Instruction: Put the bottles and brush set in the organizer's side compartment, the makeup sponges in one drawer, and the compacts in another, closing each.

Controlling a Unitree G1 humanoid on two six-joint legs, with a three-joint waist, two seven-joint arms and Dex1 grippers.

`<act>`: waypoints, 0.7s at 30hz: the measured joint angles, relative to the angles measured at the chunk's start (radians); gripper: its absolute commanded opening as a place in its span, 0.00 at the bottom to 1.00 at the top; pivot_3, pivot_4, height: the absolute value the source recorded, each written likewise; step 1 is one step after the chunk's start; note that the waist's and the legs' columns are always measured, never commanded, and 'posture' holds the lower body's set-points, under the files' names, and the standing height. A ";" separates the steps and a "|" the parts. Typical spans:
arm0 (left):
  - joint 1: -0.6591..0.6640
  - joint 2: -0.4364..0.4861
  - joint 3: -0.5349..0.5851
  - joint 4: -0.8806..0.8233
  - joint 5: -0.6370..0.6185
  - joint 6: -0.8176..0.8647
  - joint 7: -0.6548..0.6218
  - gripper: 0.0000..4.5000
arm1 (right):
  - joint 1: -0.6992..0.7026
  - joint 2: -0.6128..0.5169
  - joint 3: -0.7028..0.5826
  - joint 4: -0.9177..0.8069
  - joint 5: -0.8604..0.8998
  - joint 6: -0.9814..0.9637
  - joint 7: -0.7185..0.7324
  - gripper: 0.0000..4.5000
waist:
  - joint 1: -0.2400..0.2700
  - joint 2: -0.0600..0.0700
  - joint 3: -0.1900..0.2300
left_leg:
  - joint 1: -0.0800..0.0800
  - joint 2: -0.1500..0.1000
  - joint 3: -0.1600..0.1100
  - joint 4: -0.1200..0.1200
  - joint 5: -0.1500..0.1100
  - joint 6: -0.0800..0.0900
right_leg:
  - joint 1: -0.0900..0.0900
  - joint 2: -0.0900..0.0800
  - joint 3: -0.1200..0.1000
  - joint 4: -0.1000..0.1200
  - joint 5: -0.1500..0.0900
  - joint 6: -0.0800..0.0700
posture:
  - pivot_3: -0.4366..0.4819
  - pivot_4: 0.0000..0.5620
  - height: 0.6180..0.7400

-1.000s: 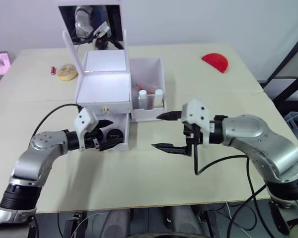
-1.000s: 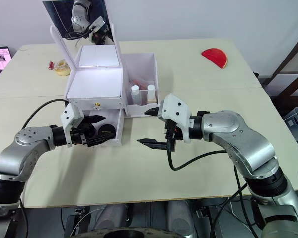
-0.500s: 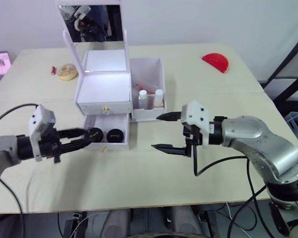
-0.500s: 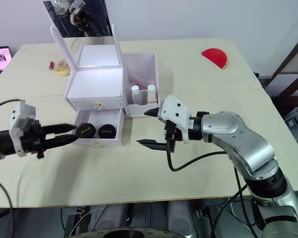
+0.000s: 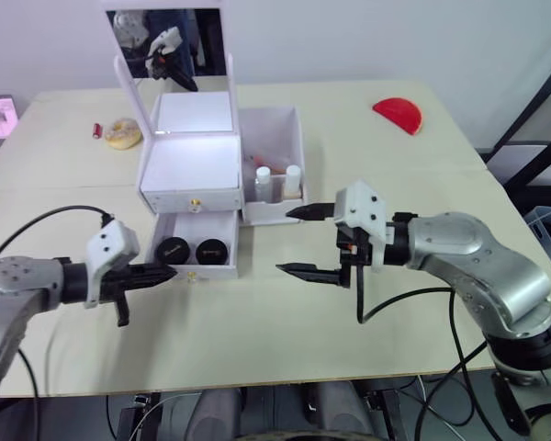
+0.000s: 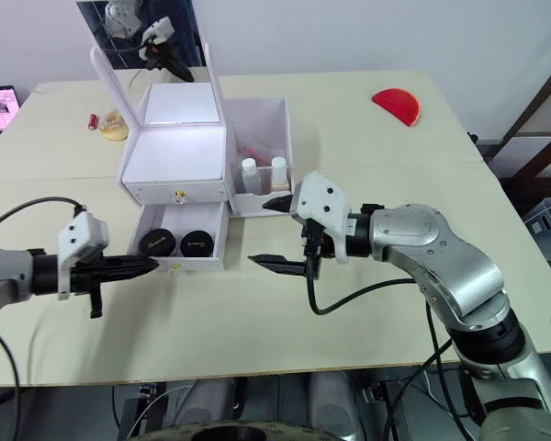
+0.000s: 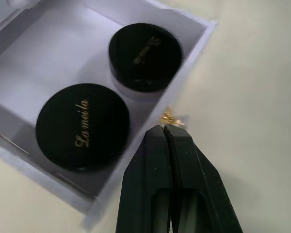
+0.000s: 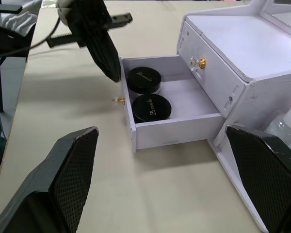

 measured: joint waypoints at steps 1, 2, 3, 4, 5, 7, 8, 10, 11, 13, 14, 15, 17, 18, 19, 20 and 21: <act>-0.044 -0.028 -0.024 0.022 0.017 -0.008 0.021 0.01 | 0.000 0.002 0.000 0.002 0.000 0.000 -0.003 1.00 | 0.002 0.000 0.000 | 0.000 0.000 0.000 0.000 0.000 0.000 | 0.000 0.000 0.000 0.001 0.000 0.000 | 0.48 0.27 1.00; -0.054 -0.035 -0.030 0.029 0.025 -0.013 0.031 0.01 | 0.000 0.005 0.000 0.002 0.001 0.000 -0.005 1.00 | 0.002 0.000 0.000 | 0.000 0.000 -0.001 0.001 0.000 0.000 | 0.000 0.000 0.000 0.001 0.000 0.001 | 0.48 0.27 1.00; -0.069 -0.042 -0.041 0.048 0.038 -0.019 0.044 0.01 | 0.000 0.005 -0.001 0.002 0.001 0.000 -0.007 1.00 | 0.001 -0.001 0.000 | 0.000 0.000 0.000 0.001 0.000 0.000 | 0.001 0.000 0.000 0.001 0.000 0.001 | 0.48 0.27 1.00; -0.088 -0.052 -0.049 0.068 0.051 -0.025 0.052 0.01 | 0.000 0.005 -0.003 0.002 0.001 0.000 -0.010 1.00 | 0.002 0.000 0.000 | 0.001 0.000 0.000 0.001 0.000 0.000 | 0.001 0.000 0.000 0.001 0.000 0.001 | 0.48 0.27 1.00; -0.111 -0.060 -0.062 0.093 0.066 -0.033 0.063 0.01 | 0.000 0.007 -0.003 0.002 0.002 0.000 -0.011 1.00 | 0.001 -0.001 0.000 | 0.000 0.000 0.000 0.002 0.000 0.000 | 0.001 0.000 0.000 0.001 -0.001 0.002 | 0.48 0.27 1.00; -0.140 -0.075 -0.080 0.129 0.087 -0.049 0.075 0.01 | 0.000 0.009 -0.003 0.002 0.002 0.001 -0.014 1.00 | 0.001 -0.001 0.000 | 0.000 0.000 0.000 0.002 0.000 0.000 | 0.001 0.000 0.000 0.001 -0.001 0.005 | 0.48 0.27 1.00; -0.152 -0.084 -0.088 0.145 0.099 -0.053 0.082 0.01 | 0.000 0.009 -0.003 0.002 0.002 0.001 -0.016 1.00 | 0.001 -0.001 0.000 | 0.001 0.000 0.000 0.002 0.000 0.000 | 0.001 0.000 0.000 0.001 0.000 0.006 | 0.48 0.27 1.00; -0.178 -0.101 -0.108 0.174 0.121 -0.069 0.098 0.01 | 0.000 0.009 -0.003 0.002 0.003 0.002 -0.018 1.00 | 0.001 -0.001 0.000 | 0.000 0.000 0.000 0.001 0.000 0.000 | 0.001 0.000 0.000 0.001 0.001 0.006 | 0.48 0.27 1.00; -0.190 -0.112 -0.117 0.192 0.134 -0.079 0.105 0.01 | 0.000 0.009 -0.004 0.002 0.004 0.003 -0.019 1.00 | 0.001 0.000 0.000 | 0.000 0.000 0.000 0.001 0.000 0.000 | 0.001 0.000 0.000 0.001 0.002 0.004 | 0.48 0.27 1.00; -0.215 -0.138 -0.127 0.226 0.154 -0.095 0.122 0.01 | 0.000 0.010 -0.004 0.002 0.009 0.008 -0.021 1.00 | 0.001 -0.001 0.000 | 0.000 0.000 -0.001 0.001 0.000 0.000 | 0.001 0.000 0.000 0.001 0.002 0.004 | 0.48 0.27 1.00; -0.234 -0.157 -0.133 0.246 0.165 -0.105 0.136 0.01 | 0.001 0.010 -0.004 0.002 0.010 0.011 -0.021 1.00 | 0.002 -0.001 0.000 | 0.000 0.000 -0.001 0.001 0.000 0.000 | 0.001 0.000 0.000 0.001 0.002 0.004 | 0.48 0.27 1.00; -0.259 -0.181 -0.143 0.272 0.178 -0.113 0.152 0.01 | 0.001 0.010 -0.004 0.002 0.010 0.014 -0.022 1.00 | 0.005 -0.001 0.000 | 0.000 0.000 -0.001 0.002 0.000 0.000 | 0.001 0.000 0.000 0.001 0.002 0.004 | 0.48 0.27 1.00; -0.281 -0.206 -0.154 0.301 0.193 -0.127 0.172 0.01 | 0.001 0.009 -0.004 0.001 0.011 0.018 -0.023 1.00 | 0.002 -0.001 0.000 | 0.000 -0.001 -0.001 0.002 0.000 0.000 | 0.002 0.000 0.000 0.001 0.002 0.005 | 0.48 0.27 1.00; -0.289 -0.213 -0.156 0.311 0.200 -0.132 0.178 0.01 | 0.001 0.009 -0.004 0.001 0.011 0.020 -0.023 1.00 | 0.001 -0.001 0.000 | 0.000 -0.001 -0.001 0.002 0.000 0.000 | 0.001 0.000 0.000 0.001 0.002 0.005 | 0.48 0.27 1.00; -0.297 -0.221 -0.157 0.324 0.208 -0.138 0.183 0.01 | 0.001 0.009 -0.004 0.001 0.011 0.021 -0.024 1.00 | 0.001 -0.001 0.000 | 0.001 -0.001 -0.001 0.002 0.000 0.000 | 0.002 0.000 0.000 0.001 0.002 0.005 | 0.48 0.27 1.00; -0.311 -0.234 -0.157 0.343 0.212 -0.140 0.192 0.01 | 0.001 0.009 -0.004 0.000 0.011 0.022 -0.024 1.00 | 0.001 -0.001 0.000 | 0.001 -0.001 -0.001 0.002 0.000 0.000 | 0.001 0.000 0.000 0.001 0.002 0.005 | 0.48 0.27 1.00; -0.323 -0.244 -0.157 0.354 0.217 -0.141 0.201 0.01 | 0.001 0.009 -0.004 0.000 0.011 0.023 -0.024 1.00 | 0.001 -0.001 0.000 | 0.001 0.000 -0.001 0.002 0.000 0.000 | 0.001 0.000 0.000 0.002 0.002 0.005 | 0.48 0.27 1.00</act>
